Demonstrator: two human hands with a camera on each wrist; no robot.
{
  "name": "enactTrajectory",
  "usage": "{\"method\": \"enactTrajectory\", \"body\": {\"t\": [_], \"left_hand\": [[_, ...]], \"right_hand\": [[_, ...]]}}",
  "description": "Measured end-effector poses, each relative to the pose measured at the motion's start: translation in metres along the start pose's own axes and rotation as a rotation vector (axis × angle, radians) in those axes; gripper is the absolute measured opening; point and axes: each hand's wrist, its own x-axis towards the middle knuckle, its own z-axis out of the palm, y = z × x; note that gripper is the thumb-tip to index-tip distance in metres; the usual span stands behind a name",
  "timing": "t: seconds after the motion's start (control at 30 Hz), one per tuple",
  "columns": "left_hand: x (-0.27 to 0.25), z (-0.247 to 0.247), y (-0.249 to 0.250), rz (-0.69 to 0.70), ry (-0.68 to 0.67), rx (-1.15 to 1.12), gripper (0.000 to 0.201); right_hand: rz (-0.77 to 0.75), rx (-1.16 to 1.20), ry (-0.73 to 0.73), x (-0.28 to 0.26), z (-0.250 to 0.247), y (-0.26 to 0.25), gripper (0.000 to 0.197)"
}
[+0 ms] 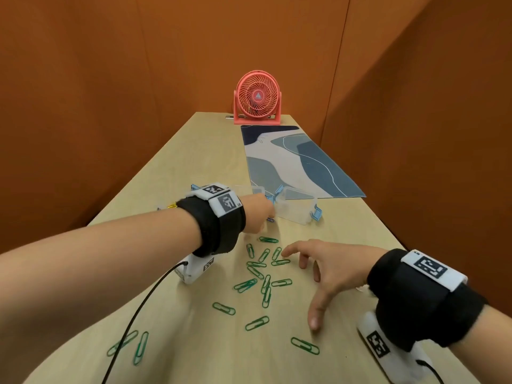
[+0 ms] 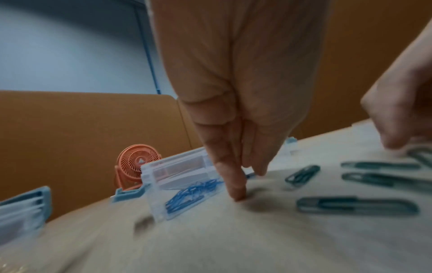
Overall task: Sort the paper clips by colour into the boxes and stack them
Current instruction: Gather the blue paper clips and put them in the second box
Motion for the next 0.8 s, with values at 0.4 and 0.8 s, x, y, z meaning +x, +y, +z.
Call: {"method": "enactTrajectory", "body": {"t": [0.4,0.8], "left_hand": [[-0.016,0.010,-0.013,-0.008,0.062,-0.276,0.016],[-0.021,-0.031,-0.053,-0.256,0.293,-0.627,0.017]], "right_hand": [[-0.124,-0.125,0.181,0.014,0.017,-0.014,0.079],[-0.022,-0.066,0.114,0.015,0.012,-0.012,0.126]]}}
